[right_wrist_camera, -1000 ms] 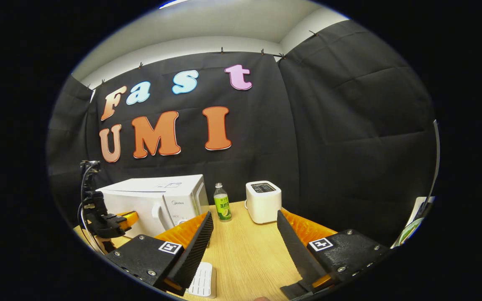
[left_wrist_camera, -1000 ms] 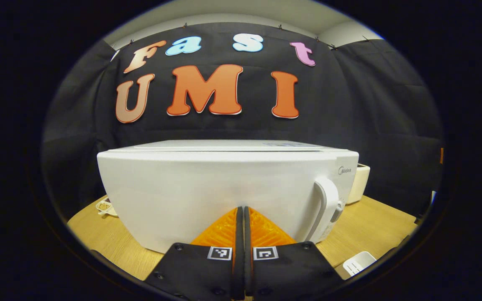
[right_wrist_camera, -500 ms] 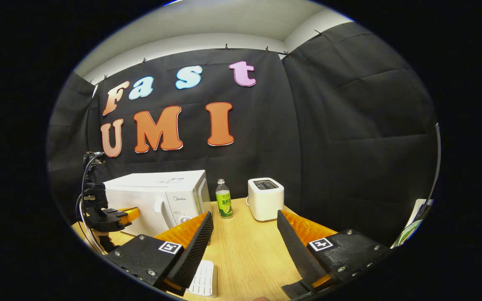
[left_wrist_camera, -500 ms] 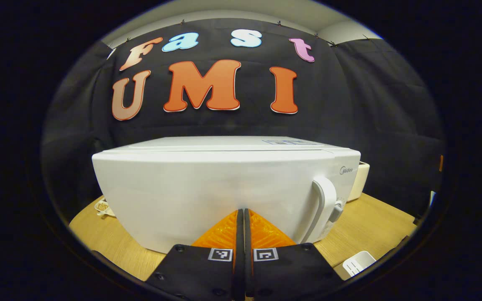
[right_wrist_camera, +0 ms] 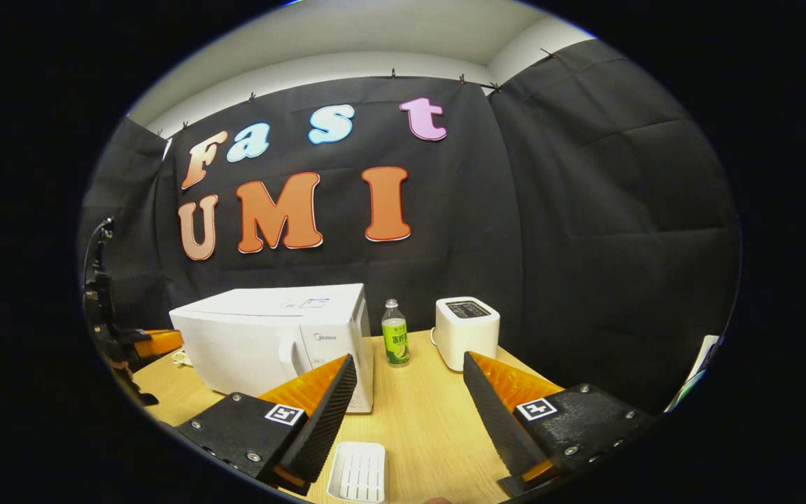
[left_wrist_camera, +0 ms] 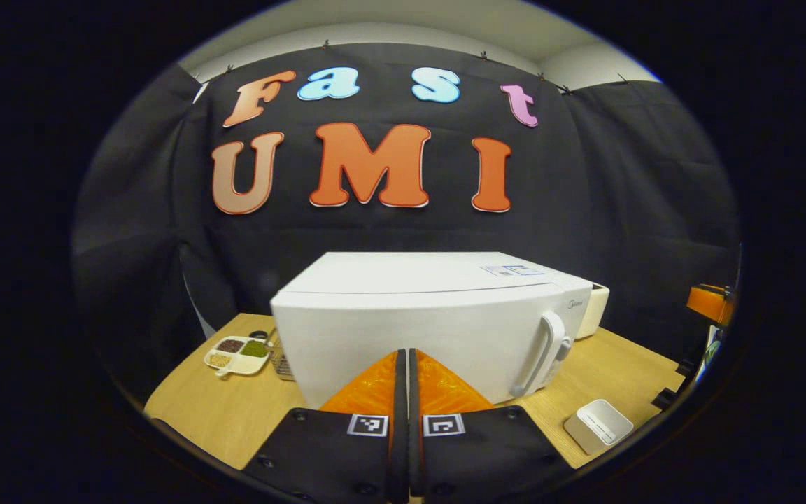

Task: Open the microwave oven with the left hand, put the food in, and close the microwave oven.

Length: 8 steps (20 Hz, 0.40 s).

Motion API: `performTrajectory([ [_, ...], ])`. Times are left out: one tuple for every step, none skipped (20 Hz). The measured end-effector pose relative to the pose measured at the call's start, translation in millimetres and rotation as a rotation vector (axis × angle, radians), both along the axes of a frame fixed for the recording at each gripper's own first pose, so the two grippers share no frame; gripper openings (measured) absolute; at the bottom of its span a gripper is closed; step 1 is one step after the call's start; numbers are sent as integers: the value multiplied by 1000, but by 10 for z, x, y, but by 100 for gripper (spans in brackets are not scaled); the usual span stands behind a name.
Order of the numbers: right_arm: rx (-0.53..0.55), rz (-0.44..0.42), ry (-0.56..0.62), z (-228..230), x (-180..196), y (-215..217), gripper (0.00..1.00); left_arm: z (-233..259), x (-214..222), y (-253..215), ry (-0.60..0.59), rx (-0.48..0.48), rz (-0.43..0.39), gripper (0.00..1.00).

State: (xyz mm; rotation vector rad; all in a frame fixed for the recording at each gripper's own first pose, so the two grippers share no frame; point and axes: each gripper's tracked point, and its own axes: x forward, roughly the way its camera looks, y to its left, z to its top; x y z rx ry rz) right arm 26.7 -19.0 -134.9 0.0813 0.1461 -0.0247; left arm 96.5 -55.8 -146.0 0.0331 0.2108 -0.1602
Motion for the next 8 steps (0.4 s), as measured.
performTrajectory([
  [-2,11,1,16,9,63,95,133,-59,200,-13,-10,27,4],
  [-3,20,0,44,9,116,95,261,-126,380,-29,-17,44,5],
  [-5,27,-1,75,12,157,95,379,-190,536,-42,-16,51,5],
  [-8,32,-5,114,13,193,95,473,-250,725,-52,-11,68,5],
  [-11,33,-11,160,17,222,95,575,-329,922,-61,-2,90,2],
  [-13,36,-17,211,16,250,95,685,-391,1094,-71,7,110,5],
  [-15,42,-24,263,10,302,95,817,-465,1268,-94,8,134,5],
  [-19,47,-31,318,18,338,95,949,-522,1400,-118,9,152,5],
])
